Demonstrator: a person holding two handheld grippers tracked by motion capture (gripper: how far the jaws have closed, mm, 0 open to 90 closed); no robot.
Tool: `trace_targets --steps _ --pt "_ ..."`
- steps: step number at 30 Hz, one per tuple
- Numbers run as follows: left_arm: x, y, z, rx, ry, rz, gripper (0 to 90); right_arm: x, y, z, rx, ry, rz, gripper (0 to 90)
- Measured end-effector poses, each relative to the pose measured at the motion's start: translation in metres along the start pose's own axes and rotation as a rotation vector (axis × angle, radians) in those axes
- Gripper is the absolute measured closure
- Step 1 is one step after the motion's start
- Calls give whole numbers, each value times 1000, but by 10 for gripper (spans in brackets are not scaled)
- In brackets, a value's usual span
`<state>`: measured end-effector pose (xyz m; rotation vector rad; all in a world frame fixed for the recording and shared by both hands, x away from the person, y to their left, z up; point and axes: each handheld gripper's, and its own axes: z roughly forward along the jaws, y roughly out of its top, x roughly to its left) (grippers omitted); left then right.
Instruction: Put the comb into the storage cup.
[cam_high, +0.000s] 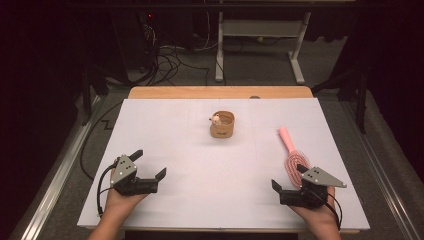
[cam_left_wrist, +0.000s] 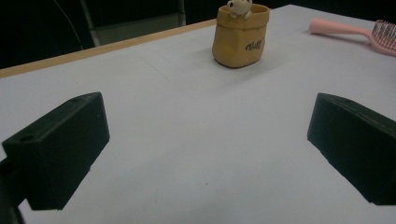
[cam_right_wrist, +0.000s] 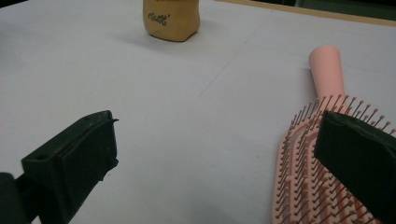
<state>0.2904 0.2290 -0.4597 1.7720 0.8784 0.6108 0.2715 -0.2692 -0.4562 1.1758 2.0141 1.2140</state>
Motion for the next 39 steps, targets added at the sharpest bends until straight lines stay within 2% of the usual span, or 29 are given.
trace_targets --steps 5,8,14,19,25,30,33,39 --pt "-6 1 1 -13 -31 -23 0 -1 0 4 15 -37 -3 4" --pt "-7 0 3 -20 -47 -23 0 -1 2 5 21 -63 1 4" --pt "-7 -2 5 -7 -71 -40 0 2 7 8 59 -88 -8 4" --pt "-9 -3 5 -7 -71 -23 0 0 10 8 80 -104 -16 4" --pt "-11 -2 7 -33 -81 -8 0 -10 13 0 95 -129 -22 4" --pt "-12 -4 7 -26 -85 -10 0 -19 14 -10 98 -150 -21 4" --pt "-12 -5 7 -42 -88 -19 0 -26 15 -15 94 -157 -13 4" --pt "-12 -6 8 -37 -80 -13 0 -35 15 -17 107 -159 -2 4"
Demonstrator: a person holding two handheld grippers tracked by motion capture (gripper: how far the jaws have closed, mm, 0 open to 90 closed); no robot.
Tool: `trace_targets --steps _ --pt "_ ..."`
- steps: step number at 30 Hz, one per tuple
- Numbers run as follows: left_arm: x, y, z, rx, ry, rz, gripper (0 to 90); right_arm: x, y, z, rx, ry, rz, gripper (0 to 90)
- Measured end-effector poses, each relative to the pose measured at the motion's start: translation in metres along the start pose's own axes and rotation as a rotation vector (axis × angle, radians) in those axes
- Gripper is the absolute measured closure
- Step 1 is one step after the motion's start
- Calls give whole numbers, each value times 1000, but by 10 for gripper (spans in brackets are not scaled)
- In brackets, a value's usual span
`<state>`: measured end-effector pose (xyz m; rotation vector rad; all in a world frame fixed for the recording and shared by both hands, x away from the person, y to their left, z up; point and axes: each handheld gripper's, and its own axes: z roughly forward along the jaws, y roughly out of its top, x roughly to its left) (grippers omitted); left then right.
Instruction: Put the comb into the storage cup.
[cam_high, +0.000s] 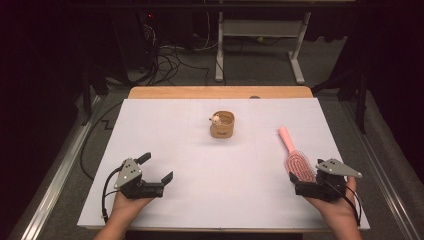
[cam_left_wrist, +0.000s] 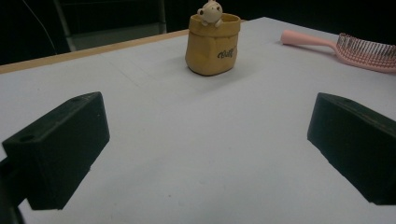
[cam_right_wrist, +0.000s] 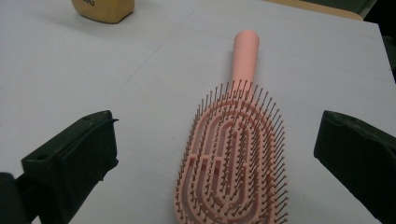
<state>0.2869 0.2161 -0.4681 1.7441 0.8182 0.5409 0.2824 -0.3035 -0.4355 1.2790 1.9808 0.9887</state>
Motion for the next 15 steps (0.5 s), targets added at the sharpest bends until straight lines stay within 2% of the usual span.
trace_targets --steps 8,13,15 --pt "-1 -1 0 -2 -11 21 0 -2 -1 6 59 10 3 4" --pt "-1 -2 1 7 -23 20 0 -4 0 11 125 16 5 4" --pt "-1 -2 1 10 -27 24 0 -5 1 14 167 15 2 4"
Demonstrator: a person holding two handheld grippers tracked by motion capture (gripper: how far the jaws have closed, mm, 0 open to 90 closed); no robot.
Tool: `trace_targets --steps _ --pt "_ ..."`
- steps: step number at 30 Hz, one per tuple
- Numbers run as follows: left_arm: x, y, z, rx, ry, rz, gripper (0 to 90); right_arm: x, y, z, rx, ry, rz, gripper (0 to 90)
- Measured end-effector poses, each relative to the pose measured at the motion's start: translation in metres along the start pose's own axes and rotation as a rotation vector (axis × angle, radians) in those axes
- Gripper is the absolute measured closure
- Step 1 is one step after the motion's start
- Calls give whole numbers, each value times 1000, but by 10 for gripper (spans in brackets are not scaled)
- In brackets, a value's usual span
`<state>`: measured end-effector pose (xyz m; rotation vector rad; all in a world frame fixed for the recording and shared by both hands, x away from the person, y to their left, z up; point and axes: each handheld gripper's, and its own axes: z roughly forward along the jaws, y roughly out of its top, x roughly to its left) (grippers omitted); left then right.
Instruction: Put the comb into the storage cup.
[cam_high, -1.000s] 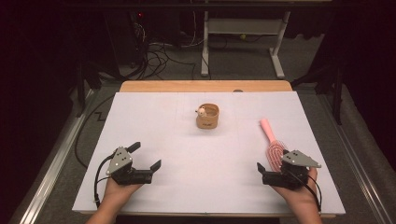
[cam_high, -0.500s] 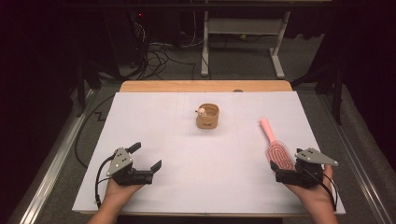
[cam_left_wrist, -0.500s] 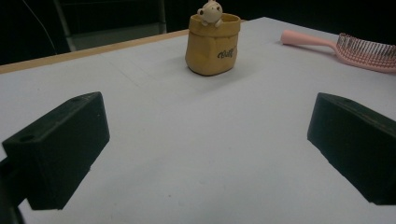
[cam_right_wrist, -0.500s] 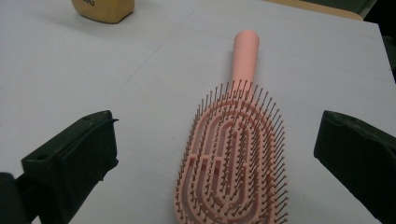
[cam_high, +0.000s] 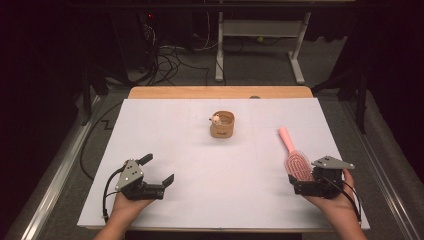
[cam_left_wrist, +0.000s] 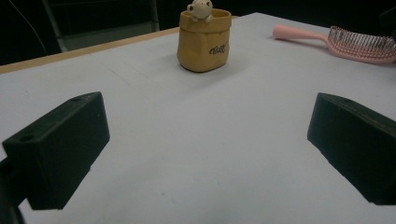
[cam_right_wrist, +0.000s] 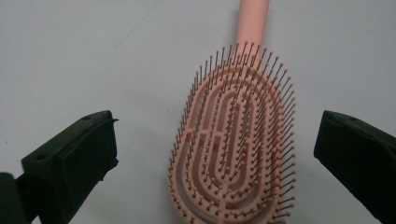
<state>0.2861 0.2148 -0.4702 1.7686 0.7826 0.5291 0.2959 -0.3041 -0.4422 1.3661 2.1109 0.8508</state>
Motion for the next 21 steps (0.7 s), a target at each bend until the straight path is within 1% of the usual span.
trace_targets --steps 1,5,12,13,14,21 --pt "0 0 0 2 0 3 0 0 0 0 0 0 0 4" --pt "0 0 0 3 0 3 0 -1 2 4 61 4 -1 4" --pt "-1 -1 0 12 -6 7 1 -3 6 7 140 8 4 4" --pt "-1 -1 1 12 -7 7 1 -3 7 9 167 9 4 4" --pt "-1 -1 1 16 -10 8 1 -3 7 9 167 9 4 4" --pt "0 -1 1 17 -10 5 1 -7 12 15 244 22 16 3"
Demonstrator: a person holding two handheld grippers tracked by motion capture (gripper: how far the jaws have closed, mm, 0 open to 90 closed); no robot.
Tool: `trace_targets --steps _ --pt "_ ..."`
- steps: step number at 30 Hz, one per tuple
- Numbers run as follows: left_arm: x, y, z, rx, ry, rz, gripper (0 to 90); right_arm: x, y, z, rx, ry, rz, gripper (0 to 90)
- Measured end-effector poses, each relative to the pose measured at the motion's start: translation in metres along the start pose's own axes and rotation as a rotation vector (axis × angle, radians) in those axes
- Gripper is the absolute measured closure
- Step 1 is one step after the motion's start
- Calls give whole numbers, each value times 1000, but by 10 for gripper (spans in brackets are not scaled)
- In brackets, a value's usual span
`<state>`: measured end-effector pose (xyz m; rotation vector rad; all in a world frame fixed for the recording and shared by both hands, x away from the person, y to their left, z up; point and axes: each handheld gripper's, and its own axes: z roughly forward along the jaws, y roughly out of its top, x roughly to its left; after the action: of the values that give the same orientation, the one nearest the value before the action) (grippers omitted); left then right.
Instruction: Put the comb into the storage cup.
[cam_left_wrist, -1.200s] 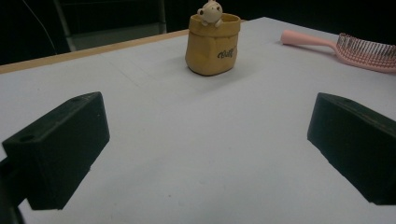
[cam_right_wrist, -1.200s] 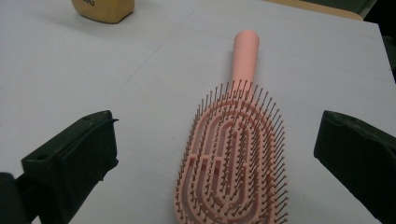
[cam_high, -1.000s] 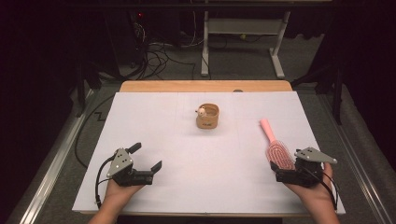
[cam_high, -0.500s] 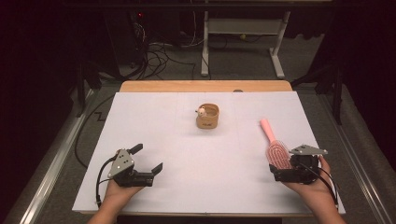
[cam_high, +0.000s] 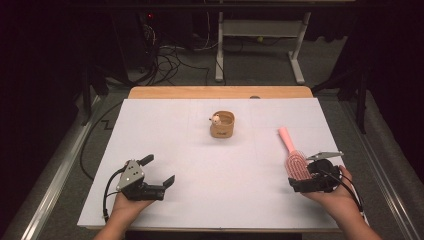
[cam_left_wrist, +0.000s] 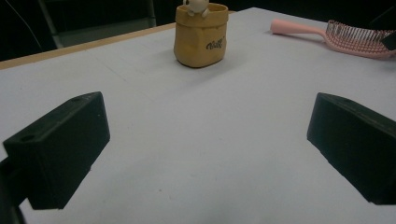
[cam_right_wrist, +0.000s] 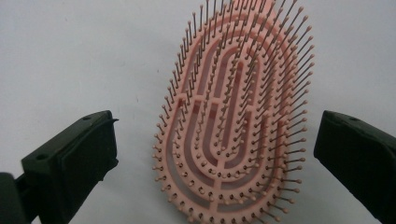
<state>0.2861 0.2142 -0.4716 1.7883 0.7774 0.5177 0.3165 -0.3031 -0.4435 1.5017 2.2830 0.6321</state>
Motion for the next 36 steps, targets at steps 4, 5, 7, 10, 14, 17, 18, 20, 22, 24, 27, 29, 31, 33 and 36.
trace_targets --steps 4,5,7,10,14,17,18,20,22,24,27,29,31,33,36 --pt "0 0 0 3 -4 2 1 -1 5 1 39 4 -1 3" --pt "-1 0 1 3 -5 2 2 -2 7 2 51 0 -4 3" --pt "-1 0 1 4 -6 4 2 -3 9 3 67 1 -4 3" --pt "-1 -1 1 4 -10 3 4 -5 12 6 97 5 8 3" --pt "0 -1 1 3 -11 1 6 -8 17 10 147 5 4 3" --pt "-1 -1 1 4 -12 2 6 -9 22 12 168 9 9 3" --pt "-1 -1 1 4 -13 2 6 -9 23 12 175 9 6 3" --pt "-1 -1 1 5 -15 4 6 -9 27 13 195 5 -1 3" --pt "-1 -1 1 6 -16 4 7 -9 30 15 209 4 -3 3" --pt "-1 -2 2 10 -18 4 8 -10 33 17 221 5 1 3" --pt "-2 -2 1 10 -19 6 8 -10 36 21 250 3 0 4" --pt "-2 -2 1 9 -19 5 9 -10 39 24 268 -1 -2 4" --pt "-1 -2 1 13 -19 11 13 -10 43 27 285 -2 0 6" --pt "-2 -2 2 13 -18 15 13 -8 46 29 298 -8 -10 10" --pt "-2 -2 2 11 -19 14 14 -7 49 32 317 -18 -10 22"
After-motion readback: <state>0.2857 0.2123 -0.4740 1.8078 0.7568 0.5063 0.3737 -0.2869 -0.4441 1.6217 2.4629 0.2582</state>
